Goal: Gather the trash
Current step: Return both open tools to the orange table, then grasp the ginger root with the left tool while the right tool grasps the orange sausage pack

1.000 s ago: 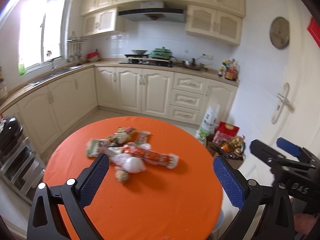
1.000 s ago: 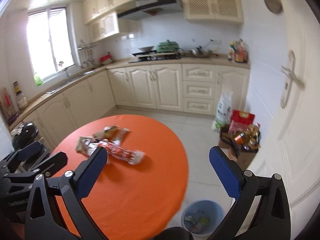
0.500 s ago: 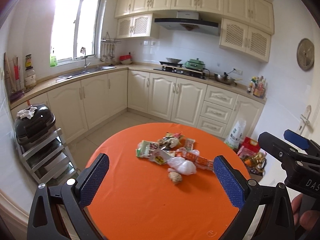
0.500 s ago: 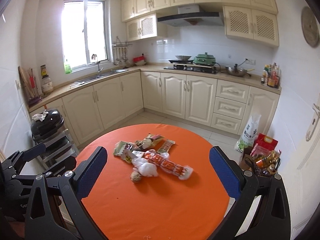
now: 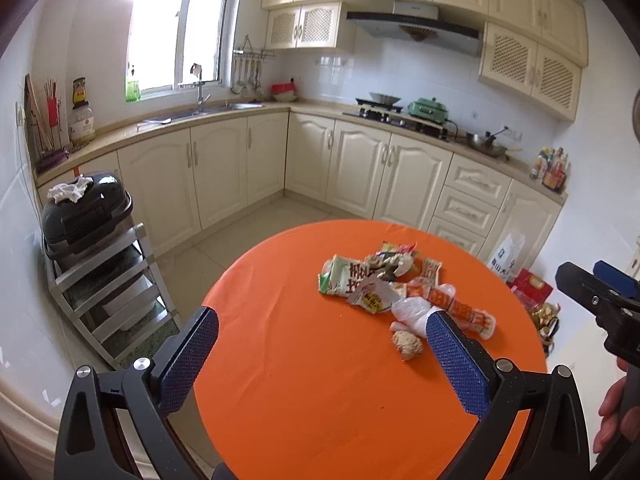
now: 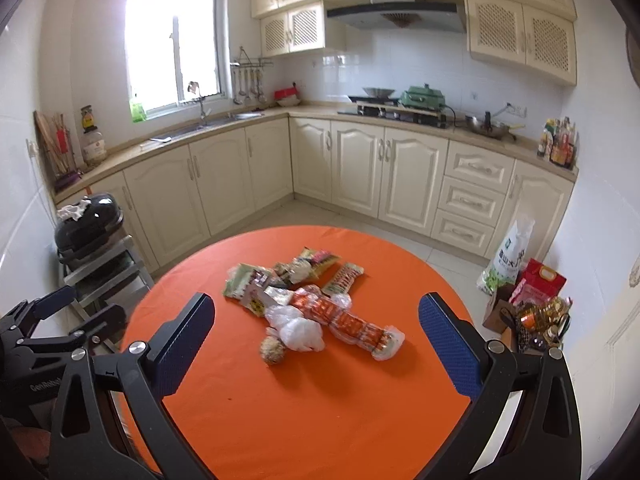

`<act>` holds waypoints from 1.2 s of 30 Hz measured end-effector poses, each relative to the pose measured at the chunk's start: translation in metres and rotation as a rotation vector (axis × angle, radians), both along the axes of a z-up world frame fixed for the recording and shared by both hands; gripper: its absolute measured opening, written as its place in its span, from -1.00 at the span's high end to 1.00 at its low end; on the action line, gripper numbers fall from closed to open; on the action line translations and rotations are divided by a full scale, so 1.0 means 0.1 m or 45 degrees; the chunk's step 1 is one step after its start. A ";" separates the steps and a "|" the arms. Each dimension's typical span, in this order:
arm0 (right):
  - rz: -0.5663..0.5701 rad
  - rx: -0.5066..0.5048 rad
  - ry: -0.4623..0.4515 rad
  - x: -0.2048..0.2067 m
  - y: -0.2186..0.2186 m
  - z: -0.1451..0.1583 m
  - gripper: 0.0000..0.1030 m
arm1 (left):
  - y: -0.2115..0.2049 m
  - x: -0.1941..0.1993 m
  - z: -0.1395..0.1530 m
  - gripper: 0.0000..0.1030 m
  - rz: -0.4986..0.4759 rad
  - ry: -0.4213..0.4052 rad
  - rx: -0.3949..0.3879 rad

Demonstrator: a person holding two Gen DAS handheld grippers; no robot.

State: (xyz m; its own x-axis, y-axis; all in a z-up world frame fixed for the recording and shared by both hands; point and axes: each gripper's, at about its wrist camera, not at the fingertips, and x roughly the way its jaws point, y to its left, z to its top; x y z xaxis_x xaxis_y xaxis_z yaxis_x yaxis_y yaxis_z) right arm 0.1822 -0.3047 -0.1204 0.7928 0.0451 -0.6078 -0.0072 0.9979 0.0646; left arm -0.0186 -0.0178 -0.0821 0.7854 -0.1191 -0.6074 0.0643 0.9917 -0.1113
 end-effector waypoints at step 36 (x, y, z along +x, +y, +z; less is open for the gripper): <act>0.263 -0.108 0.517 1.44 -0.44 -1.85 -1.00 | -1.29 3.39 -1.16 -0.63 -0.271 0.418 0.066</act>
State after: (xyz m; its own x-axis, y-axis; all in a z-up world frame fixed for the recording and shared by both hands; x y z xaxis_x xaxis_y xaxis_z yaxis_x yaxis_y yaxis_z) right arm 0.3262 -0.3483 -0.3056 0.4695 0.1136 -0.8756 -0.1971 0.9801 0.0214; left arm 0.3205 -0.1468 -0.1985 0.5093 -0.2208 -0.8318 0.2385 0.9649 -0.1101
